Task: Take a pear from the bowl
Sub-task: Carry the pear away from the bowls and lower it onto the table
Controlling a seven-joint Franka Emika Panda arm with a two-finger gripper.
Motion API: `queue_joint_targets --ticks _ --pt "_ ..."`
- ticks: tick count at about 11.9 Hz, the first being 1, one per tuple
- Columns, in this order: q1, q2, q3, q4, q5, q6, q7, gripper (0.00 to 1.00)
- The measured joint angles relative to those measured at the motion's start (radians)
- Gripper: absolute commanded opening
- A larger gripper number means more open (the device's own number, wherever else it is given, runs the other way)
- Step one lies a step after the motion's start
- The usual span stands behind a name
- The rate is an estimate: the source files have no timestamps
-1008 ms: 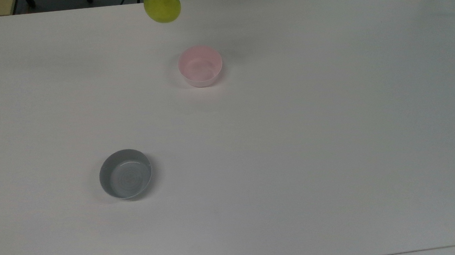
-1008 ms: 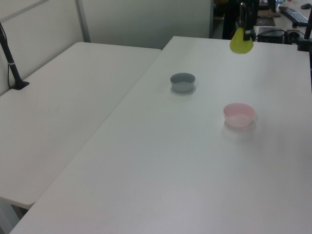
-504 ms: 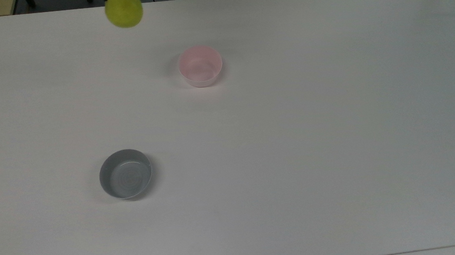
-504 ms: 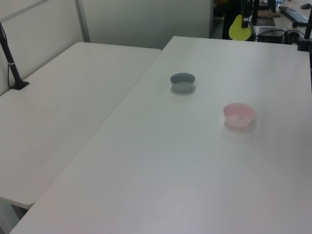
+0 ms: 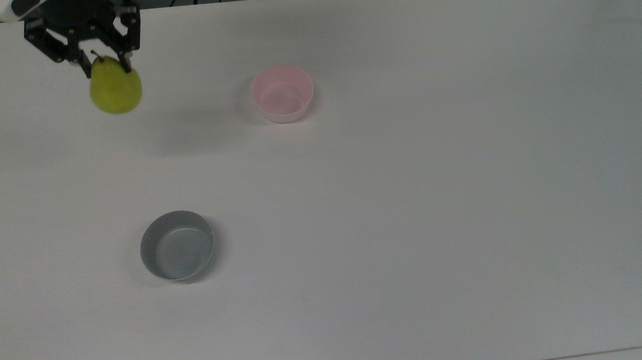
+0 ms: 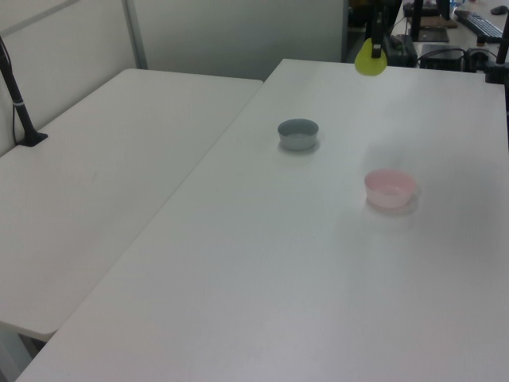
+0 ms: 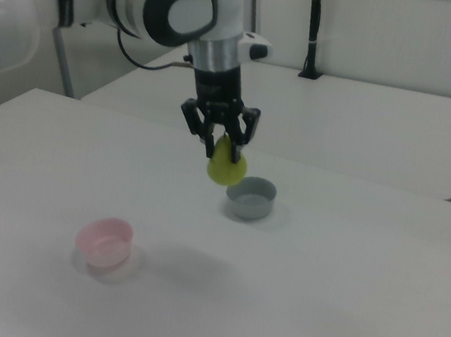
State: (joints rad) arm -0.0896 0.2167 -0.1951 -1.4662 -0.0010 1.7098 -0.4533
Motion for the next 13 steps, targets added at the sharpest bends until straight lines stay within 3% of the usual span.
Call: queue_joint_targets --ticks 7,13 --pt "-0.086 0.239 -0.008 0.03 0.008 0.113 -0.036 0.0" --pt "-0.171 0.314 -0.009 0.038 0.037 0.143 -0.091 0.0"
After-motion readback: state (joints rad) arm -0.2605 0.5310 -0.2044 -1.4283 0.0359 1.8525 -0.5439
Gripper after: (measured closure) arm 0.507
